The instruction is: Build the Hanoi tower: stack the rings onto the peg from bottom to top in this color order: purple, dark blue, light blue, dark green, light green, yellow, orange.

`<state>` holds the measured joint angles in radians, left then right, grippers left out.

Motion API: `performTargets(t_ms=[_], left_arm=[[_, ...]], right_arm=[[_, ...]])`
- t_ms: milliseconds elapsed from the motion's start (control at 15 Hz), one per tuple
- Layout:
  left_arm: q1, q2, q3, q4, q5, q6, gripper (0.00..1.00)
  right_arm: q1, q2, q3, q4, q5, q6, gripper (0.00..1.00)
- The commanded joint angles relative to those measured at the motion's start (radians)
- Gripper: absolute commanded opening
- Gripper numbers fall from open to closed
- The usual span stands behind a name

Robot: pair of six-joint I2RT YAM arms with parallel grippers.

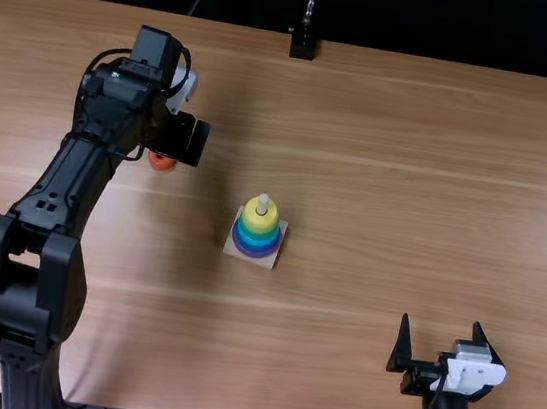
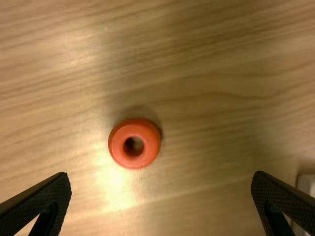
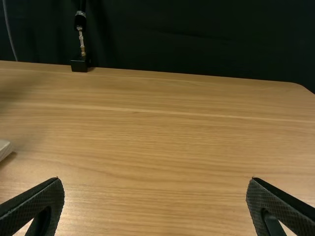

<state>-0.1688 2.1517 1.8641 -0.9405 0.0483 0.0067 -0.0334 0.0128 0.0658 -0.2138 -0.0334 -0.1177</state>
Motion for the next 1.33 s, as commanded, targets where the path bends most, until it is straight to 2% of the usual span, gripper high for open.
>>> performTargets(t_ms=[0,400,1267], left_arm=[[0.011,0.036,-0.013,0.011,0.001,0.021,1.0],[0.043,0.089,-0.029,0.016,0.003,0.023,1.0],[0.057,0.145,-0.052,0.02,0.007,0.023,1.0]], right_arm=[[-0.01,-0.013,-0.05,-0.076,-0.007,-0.002,1.0],[-0.01,-0.013,-0.05,-0.076,-0.005,-0.002,1.0],[-0.01,-0.013,-0.05,-0.076,-0.007,0.0,1.0]])
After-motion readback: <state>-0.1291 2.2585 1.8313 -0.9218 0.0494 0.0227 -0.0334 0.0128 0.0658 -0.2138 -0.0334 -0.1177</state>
